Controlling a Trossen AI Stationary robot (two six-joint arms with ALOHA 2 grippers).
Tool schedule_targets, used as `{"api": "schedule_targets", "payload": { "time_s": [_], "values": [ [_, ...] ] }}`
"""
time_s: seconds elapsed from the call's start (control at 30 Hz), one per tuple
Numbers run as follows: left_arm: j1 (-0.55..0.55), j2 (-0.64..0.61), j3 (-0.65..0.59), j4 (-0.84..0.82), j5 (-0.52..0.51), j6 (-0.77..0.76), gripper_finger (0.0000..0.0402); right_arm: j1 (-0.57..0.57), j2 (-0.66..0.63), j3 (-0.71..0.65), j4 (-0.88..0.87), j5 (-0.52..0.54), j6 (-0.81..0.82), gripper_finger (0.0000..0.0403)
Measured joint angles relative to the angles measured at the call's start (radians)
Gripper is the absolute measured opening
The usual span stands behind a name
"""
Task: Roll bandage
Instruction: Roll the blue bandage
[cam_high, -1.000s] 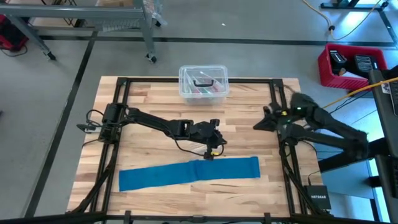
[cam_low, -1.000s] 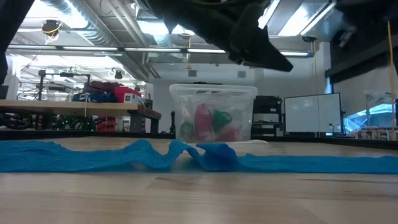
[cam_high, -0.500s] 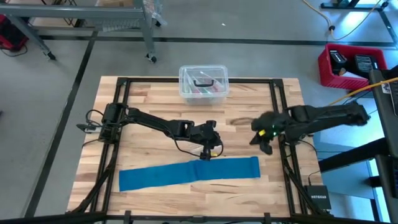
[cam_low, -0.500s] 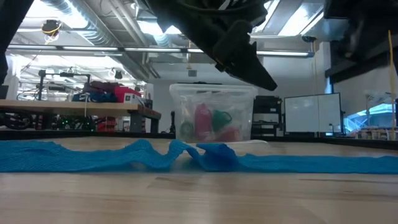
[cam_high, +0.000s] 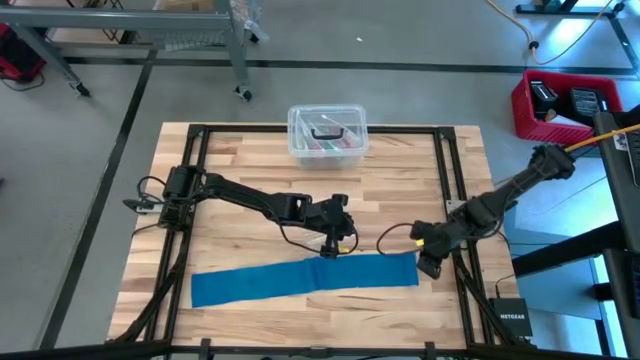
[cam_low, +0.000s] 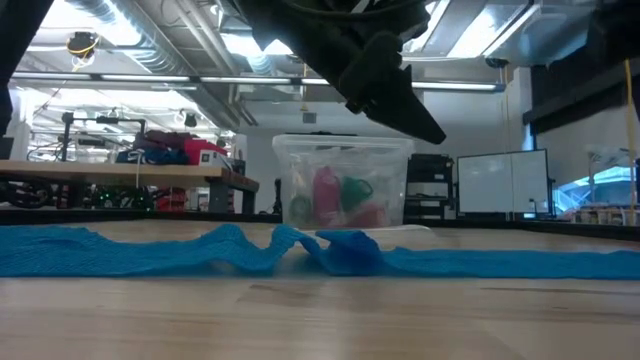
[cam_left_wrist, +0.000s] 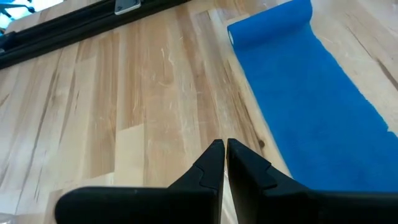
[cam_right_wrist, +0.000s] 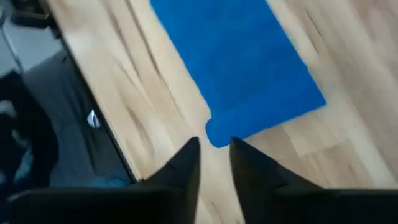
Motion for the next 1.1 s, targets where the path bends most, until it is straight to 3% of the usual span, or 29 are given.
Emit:
{"api": "schedule_targets", "payload": {
  "time_s": [0.23,0.43,0.63,0.83,1.1],
  "values": [
    [-0.005,-0.001,0.000,-0.040,0.000,-0.006,0.0013,0.180,0.024,0.000,-0.070,0.155,0.267,0.0204],
    [-0.007,-0.001,0.000,-0.032,0.000,-0.030,0.0013,0.271,0.105,0.000,-0.100,0.160,0.485,0.0252],
    [-0.007,-0.001,0.000,-0.030,0.000,-0.038,0.0013,0.325,0.216,0.000,-0.074,0.189,0.605,0.0260],
    [-0.006,-0.001,0.000,-0.027,0.000,-0.039,0.0013,0.324,0.300,0.000,0.090,0.278,0.609,0.0253],
    [-0.009,-0.001,0.000,-0.027,0.000,-0.045,0.0013,0.323,0.438,0.000,0.126,0.312,0.618,0.0253]
  ]
}}
